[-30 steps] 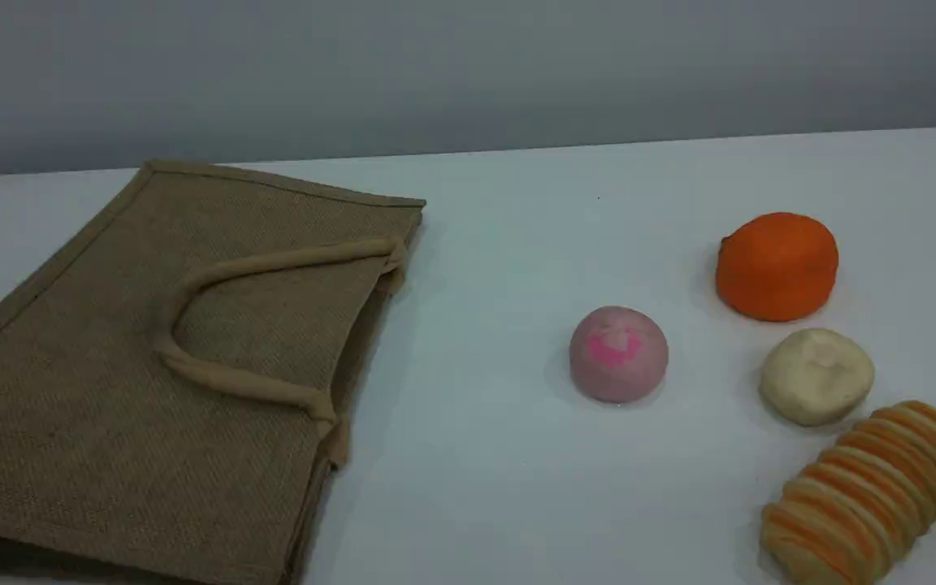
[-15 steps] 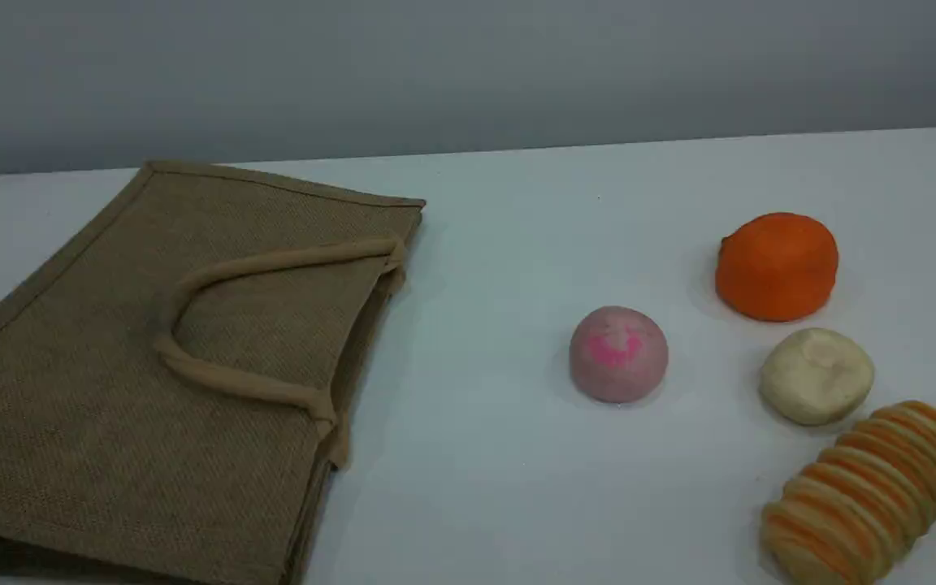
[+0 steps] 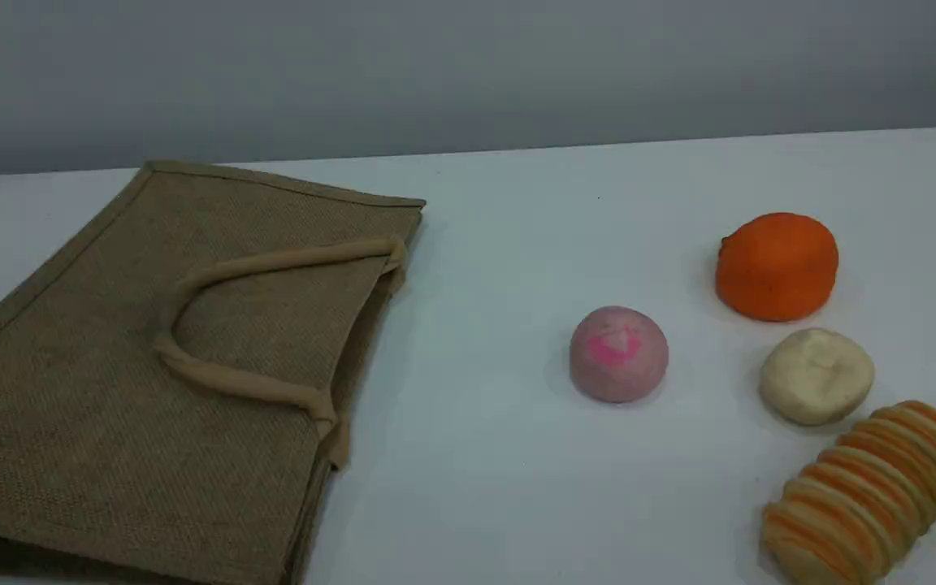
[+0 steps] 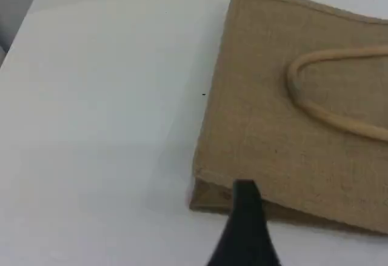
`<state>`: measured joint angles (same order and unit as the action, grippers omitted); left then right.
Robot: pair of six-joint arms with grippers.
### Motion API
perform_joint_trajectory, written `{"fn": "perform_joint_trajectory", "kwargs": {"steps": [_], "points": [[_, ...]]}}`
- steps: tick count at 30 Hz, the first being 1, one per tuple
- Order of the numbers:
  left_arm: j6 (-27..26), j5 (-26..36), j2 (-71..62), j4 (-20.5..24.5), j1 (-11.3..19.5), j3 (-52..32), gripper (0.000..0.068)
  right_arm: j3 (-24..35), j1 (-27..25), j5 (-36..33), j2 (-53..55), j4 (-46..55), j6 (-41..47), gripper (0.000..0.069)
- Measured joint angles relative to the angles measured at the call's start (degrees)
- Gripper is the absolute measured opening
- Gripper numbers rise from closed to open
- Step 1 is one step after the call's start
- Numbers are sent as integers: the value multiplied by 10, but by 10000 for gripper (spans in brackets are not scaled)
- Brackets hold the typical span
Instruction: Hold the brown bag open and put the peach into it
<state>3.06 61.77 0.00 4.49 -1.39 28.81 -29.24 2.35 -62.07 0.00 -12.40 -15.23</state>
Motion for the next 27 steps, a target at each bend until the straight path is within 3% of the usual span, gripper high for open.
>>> {"fn": "perform_joint_trajectory", "kwargs": {"steps": [14,18,27], "points": [[0,0,0,1,0,0,505,-1,0,4,0,0,22,584],[28,0,-22,12,0,2,505,-12,0,24,12,-1,40,584],[53,-29,-163,29,-6,97,505,-103,0,81,139,-13,48,584]]}}
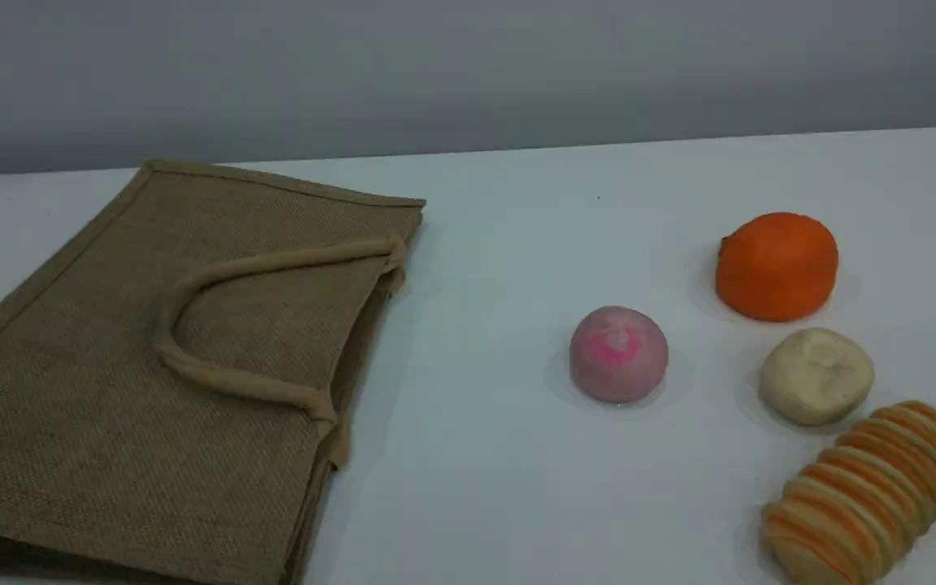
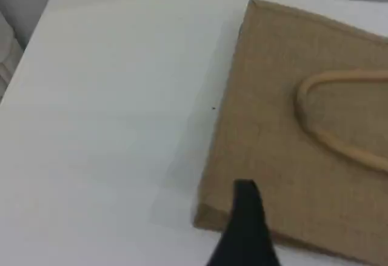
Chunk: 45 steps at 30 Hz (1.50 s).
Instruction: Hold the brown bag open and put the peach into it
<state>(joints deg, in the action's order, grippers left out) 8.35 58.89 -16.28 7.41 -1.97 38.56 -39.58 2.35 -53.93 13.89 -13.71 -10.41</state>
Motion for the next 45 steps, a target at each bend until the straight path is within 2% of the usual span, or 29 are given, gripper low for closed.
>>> {"fn": "perform_joint_trajectory", "kwargs": {"steps": [4,7,17,29,35,41,45], "points": [[0,-2,-81,-2,0,54,505,-48,0,27,77,0,0,584],[0,-19,-142,-5,0,78,505,-79,0,19,136,-1,8,584],[-1,-86,-336,-19,0,95,505,-150,0,21,265,1,23,584],[-1,-121,-534,-20,0,166,505,-152,0,77,354,0,24,584],[-4,-161,-629,-34,0,185,505,-152,0,99,402,-1,24,584],[-8,-198,-719,-69,0,210,505,-152,0,108,442,-3,24,584],[-21,-205,-781,-77,-7,234,505,-152,0,118,456,-3,24,584]]}}
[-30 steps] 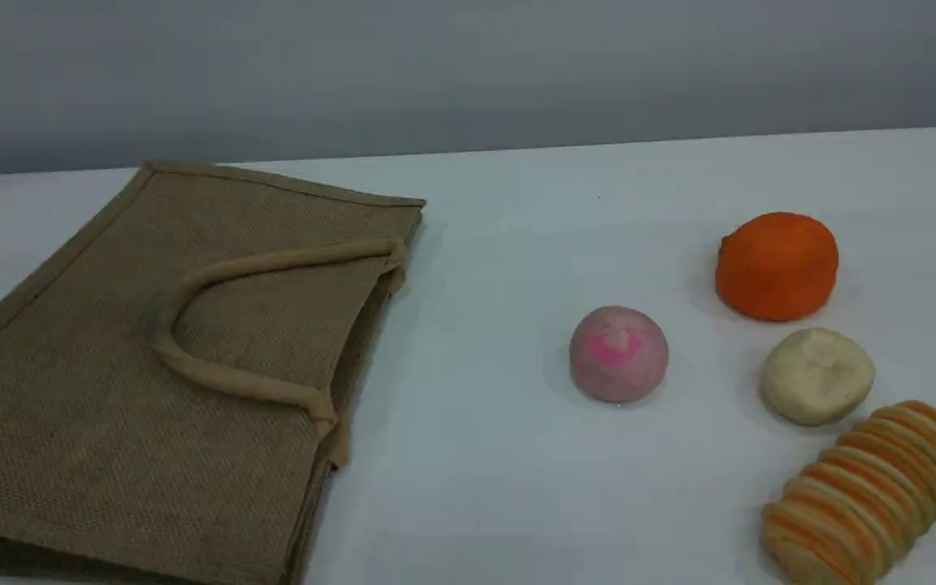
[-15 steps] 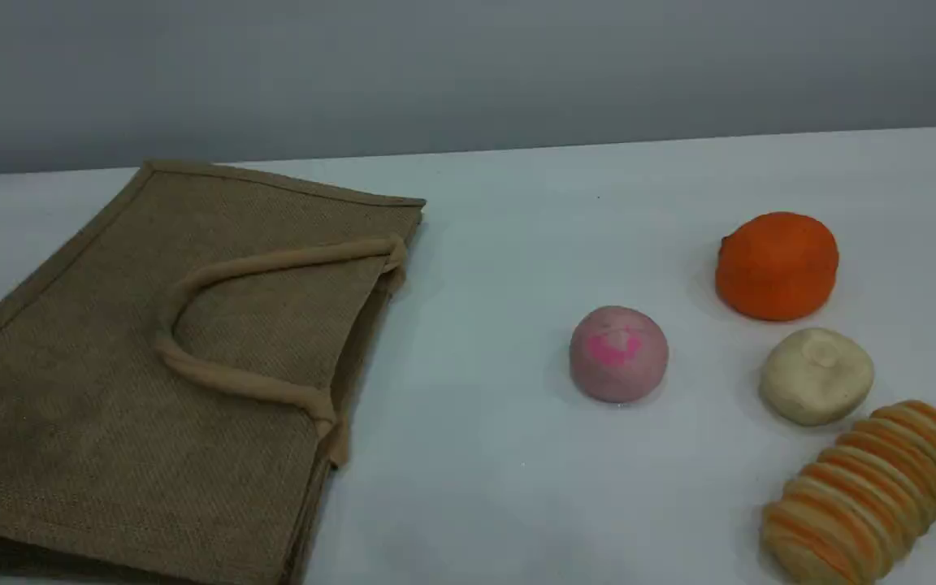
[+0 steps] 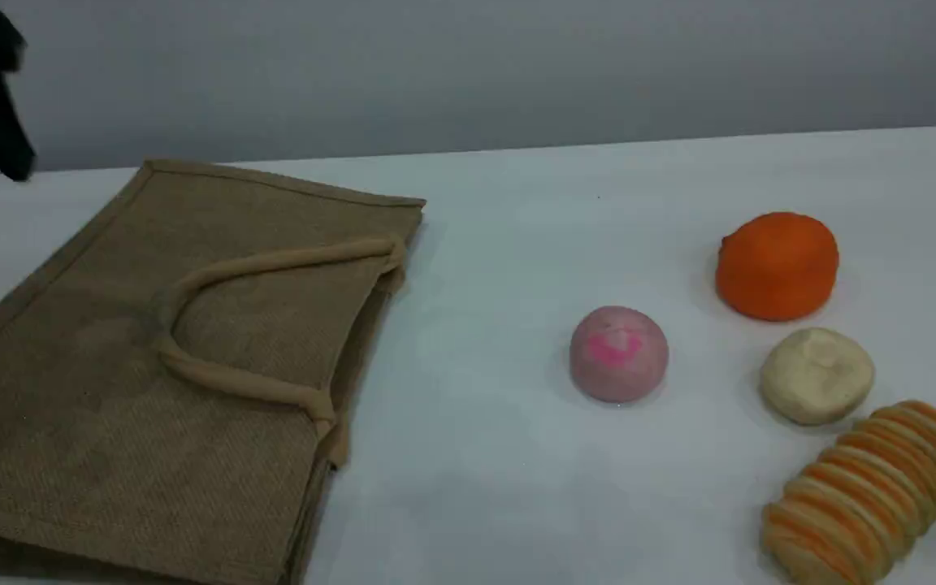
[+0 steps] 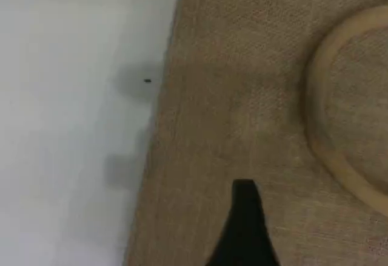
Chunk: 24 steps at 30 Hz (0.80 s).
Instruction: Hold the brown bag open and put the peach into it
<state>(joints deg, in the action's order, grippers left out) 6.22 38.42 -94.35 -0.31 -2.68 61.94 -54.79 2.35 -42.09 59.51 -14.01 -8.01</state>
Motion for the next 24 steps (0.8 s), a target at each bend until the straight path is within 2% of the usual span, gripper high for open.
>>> {"fn": "perform_joint_trajectory", "kwargs": {"steps": [7,19,24], "points": [[0,-6,-97,3,-38,47,505,0,0,0,5,0,0,584],[0,-24,-224,3,-39,111,505,0,0,0,5,0,-1,584],[0,-38,-257,3,-52,125,505,0,0,0,5,0,-1,584]]}}
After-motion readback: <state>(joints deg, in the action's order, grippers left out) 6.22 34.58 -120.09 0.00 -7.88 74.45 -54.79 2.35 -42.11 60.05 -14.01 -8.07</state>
